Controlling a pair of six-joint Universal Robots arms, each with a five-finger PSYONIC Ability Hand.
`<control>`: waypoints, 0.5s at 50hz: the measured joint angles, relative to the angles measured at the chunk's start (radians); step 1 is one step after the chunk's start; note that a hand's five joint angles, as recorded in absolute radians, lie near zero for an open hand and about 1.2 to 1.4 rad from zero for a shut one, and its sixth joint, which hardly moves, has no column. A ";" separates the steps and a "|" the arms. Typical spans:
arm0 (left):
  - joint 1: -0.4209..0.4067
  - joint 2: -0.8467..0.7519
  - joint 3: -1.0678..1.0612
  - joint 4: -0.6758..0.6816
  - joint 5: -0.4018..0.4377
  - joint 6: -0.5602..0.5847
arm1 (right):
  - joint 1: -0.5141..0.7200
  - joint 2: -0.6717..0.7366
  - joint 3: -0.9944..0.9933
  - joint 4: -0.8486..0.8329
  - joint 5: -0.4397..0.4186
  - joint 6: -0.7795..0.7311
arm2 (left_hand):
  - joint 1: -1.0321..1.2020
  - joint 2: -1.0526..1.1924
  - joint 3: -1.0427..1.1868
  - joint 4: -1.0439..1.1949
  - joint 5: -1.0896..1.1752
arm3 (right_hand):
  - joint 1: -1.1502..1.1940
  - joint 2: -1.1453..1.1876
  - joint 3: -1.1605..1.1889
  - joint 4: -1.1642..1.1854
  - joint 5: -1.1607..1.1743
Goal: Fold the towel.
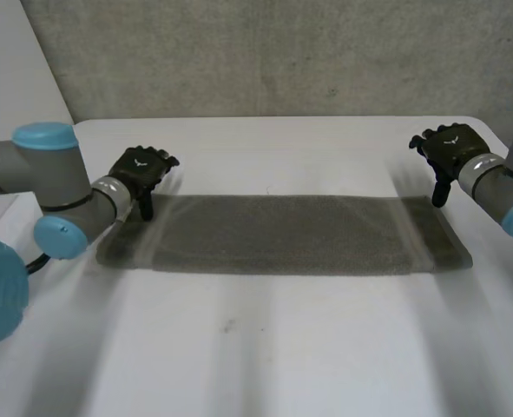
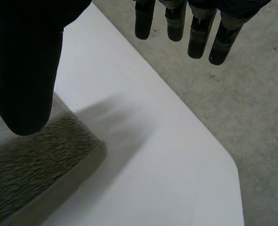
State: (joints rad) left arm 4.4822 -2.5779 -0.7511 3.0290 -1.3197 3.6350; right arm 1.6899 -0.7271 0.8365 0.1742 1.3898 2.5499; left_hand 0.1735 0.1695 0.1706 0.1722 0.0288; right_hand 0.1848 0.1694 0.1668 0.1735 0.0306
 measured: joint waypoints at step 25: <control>0.023 0.615 -0.913 0.287 0.002 -0.145 | -0.055 -0.361 0.731 -0.174 -0.031 -0.004 | -0.004 -0.004 -0.004 -0.003 -0.003 | 0.298 0.250 0.255 0.248 0.213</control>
State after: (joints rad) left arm 4.5052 -1.9633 -1.6638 3.3157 -1.3180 3.4905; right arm 1.6349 -1.0881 1.5672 0.0002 1.3589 2.5458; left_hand 0.1692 0.1655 0.1667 0.1690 0.0259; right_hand 0.4827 0.4193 0.4215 0.4211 0.2437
